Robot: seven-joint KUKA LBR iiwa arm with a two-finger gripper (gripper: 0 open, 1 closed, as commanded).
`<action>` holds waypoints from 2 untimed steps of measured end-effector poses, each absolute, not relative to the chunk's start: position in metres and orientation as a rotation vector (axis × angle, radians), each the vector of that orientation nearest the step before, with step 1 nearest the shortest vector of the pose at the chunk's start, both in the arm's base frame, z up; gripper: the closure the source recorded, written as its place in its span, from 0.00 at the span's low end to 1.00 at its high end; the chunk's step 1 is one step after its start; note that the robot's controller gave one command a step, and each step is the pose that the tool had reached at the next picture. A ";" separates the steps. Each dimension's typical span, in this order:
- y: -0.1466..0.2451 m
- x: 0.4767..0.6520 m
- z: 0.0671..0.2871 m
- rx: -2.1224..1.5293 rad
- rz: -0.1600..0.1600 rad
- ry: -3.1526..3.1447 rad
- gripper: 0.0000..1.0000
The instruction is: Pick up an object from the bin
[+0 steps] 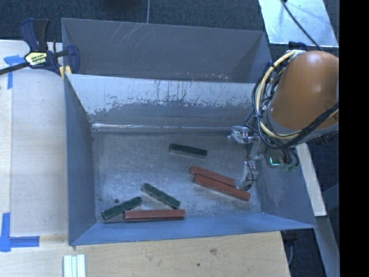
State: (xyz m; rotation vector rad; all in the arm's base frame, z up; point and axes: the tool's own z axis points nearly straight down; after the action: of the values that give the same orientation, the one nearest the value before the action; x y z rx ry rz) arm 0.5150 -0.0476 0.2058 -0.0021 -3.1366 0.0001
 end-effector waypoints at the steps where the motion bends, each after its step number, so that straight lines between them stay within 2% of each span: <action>1: -0.049 0.517 0.066 -0.083 0.000 -3.137 0.00; 2: -0.049 0.519 0.071 -0.080 0.001 -3.145 1.00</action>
Offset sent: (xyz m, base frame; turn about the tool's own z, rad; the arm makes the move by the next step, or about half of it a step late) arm 0.0028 -0.0013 -0.1358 0.0526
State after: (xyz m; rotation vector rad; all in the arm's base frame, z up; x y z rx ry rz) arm 0.5190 -0.0488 0.0705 -0.0802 -3.1451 0.0012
